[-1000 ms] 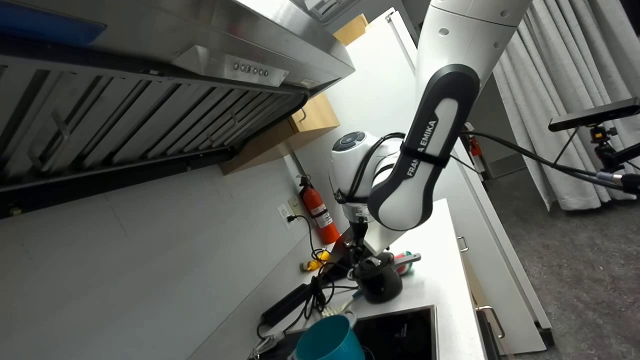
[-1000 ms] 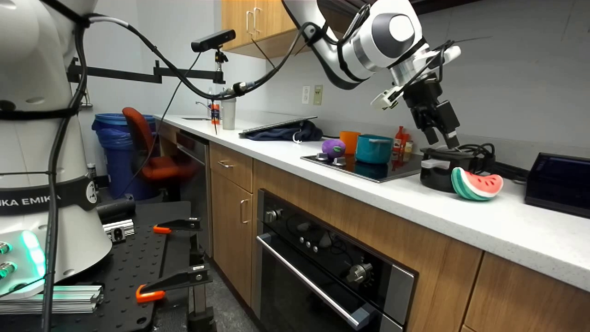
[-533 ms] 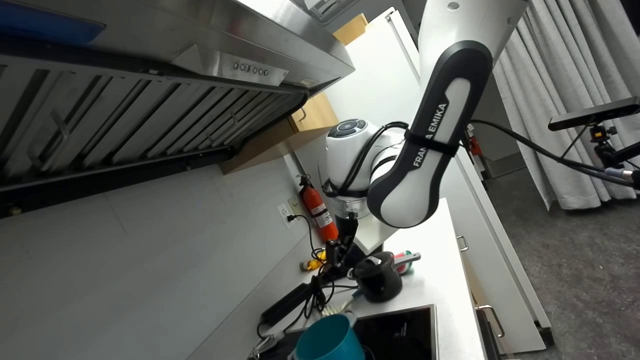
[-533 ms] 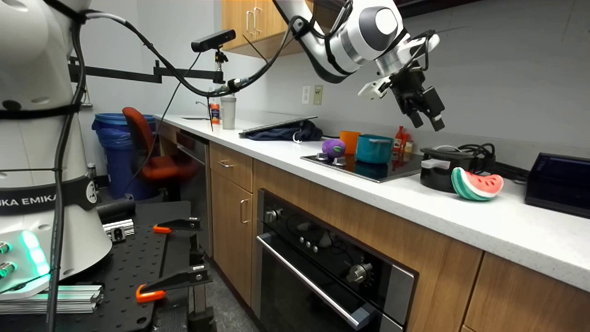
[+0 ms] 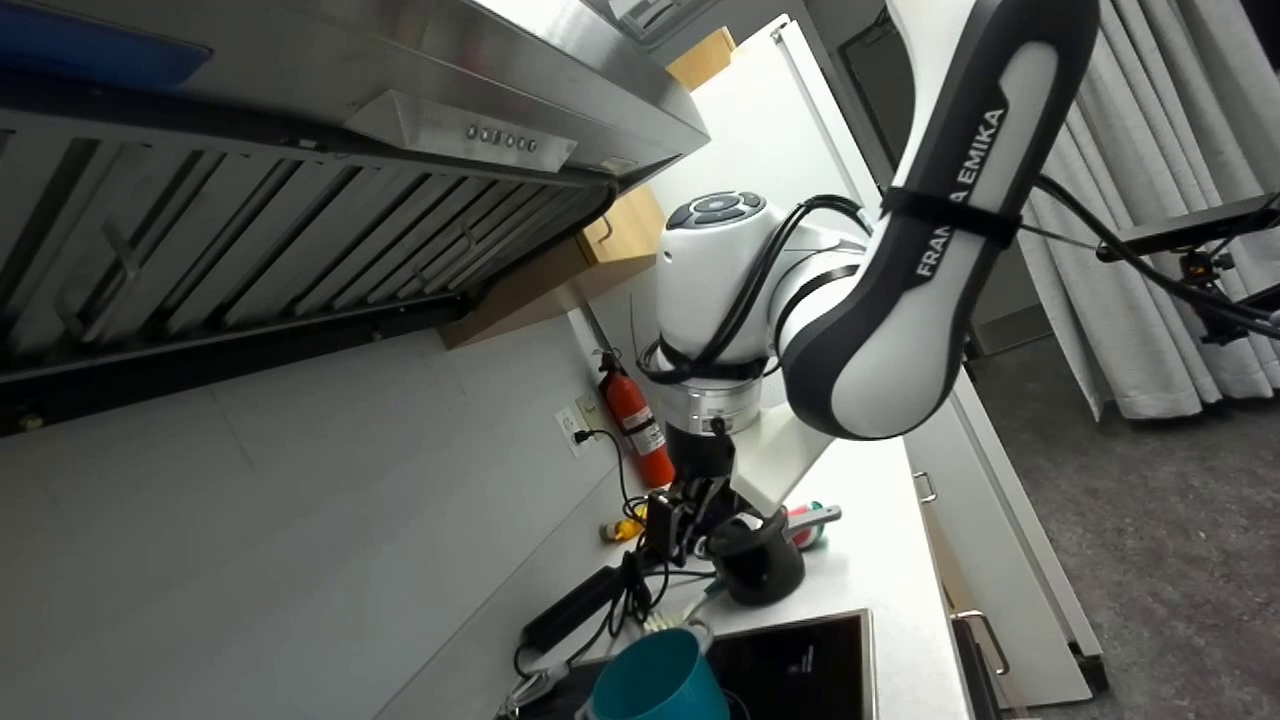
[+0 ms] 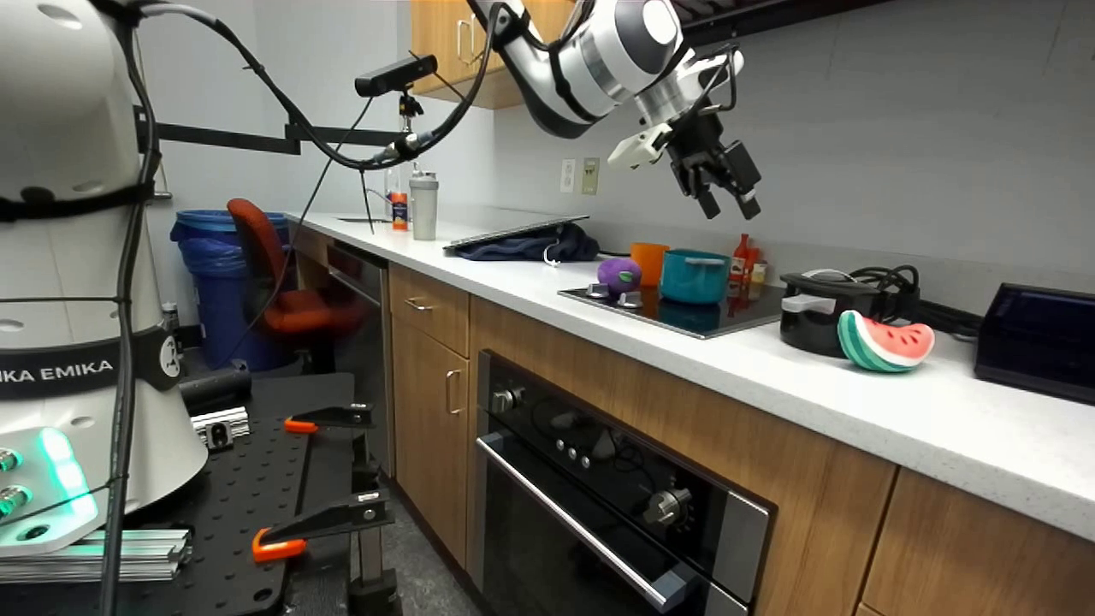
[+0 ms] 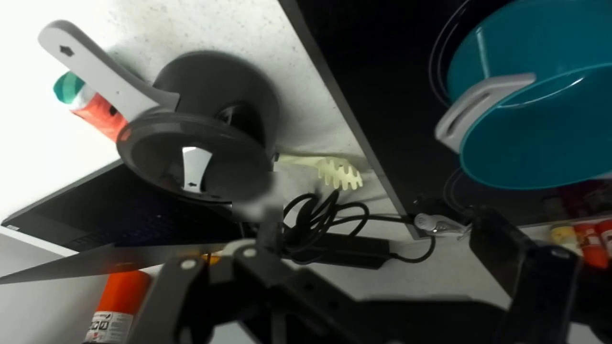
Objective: Move the lid from the blue pot to the black pot
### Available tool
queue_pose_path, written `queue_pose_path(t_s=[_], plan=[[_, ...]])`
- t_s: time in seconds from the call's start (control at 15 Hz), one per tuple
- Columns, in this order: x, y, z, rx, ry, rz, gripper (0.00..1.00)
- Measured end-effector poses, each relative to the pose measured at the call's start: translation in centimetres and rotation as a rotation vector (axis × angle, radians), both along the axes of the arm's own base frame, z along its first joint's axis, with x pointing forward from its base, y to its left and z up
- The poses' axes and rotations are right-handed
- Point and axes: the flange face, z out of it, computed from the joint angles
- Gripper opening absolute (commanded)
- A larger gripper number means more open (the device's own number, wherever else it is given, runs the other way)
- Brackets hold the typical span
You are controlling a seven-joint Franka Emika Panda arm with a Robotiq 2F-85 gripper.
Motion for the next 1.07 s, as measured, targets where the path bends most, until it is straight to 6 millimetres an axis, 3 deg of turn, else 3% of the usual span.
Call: queue_pose_path(t_s=[0.47, 0.87, 1.07], plan=[[-7.6, 3.3, 1.2, 0.013, 0.040, 0.116, 1.00], [-13.4, 4.1, 3.9, -0.035, 0.007, 0.137, 1.00], [-16.8, 6.3, 5.5, -0.053, -0.008, 0.106, 1.00]])
